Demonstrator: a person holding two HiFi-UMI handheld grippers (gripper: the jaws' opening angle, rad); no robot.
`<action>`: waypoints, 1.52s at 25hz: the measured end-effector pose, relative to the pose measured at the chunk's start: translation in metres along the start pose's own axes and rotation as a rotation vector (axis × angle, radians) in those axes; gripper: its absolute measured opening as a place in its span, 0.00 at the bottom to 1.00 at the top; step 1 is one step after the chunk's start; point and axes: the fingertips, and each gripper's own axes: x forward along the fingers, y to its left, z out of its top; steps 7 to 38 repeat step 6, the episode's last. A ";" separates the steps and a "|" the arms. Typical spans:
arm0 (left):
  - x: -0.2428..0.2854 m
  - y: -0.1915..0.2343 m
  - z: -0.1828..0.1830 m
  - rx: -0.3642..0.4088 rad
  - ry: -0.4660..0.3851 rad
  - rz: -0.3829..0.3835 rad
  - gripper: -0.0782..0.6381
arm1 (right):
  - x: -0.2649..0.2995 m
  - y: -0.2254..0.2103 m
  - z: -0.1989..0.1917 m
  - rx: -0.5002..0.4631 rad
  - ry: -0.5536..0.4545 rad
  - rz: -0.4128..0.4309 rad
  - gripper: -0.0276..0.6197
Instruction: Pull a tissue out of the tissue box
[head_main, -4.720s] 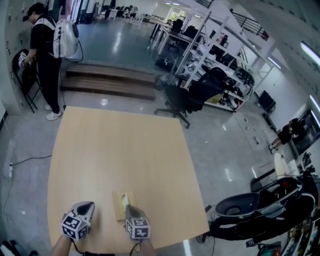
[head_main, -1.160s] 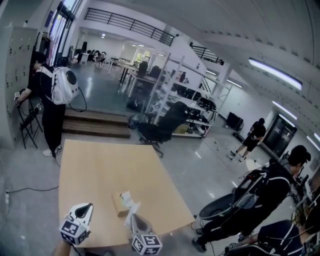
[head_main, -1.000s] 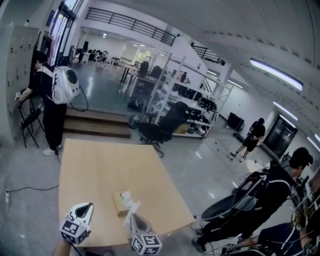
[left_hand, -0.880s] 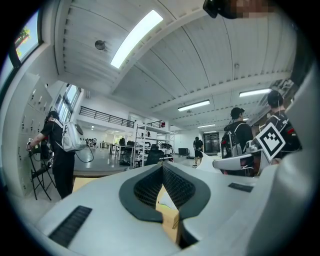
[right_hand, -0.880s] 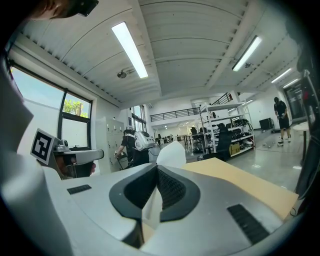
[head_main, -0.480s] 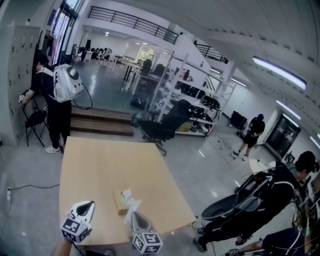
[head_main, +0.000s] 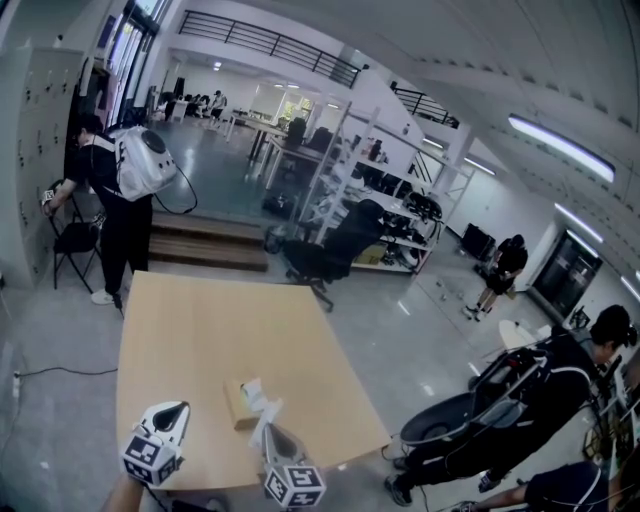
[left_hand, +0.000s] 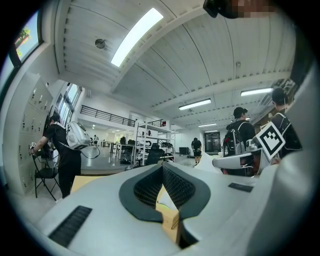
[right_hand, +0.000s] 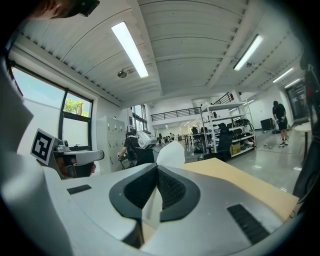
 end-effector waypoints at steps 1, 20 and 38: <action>0.000 0.000 0.000 -0.001 0.000 -0.001 0.12 | 0.000 0.000 0.000 -0.001 0.000 -0.001 0.05; 0.000 -0.004 0.000 -0.004 0.000 -0.005 0.12 | -0.003 -0.003 -0.001 0.003 0.002 -0.005 0.05; 0.000 -0.004 0.000 -0.004 0.000 -0.005 0.12 | -0.003 -0.003 -0.001 0.003 0.002 -0.005 0.05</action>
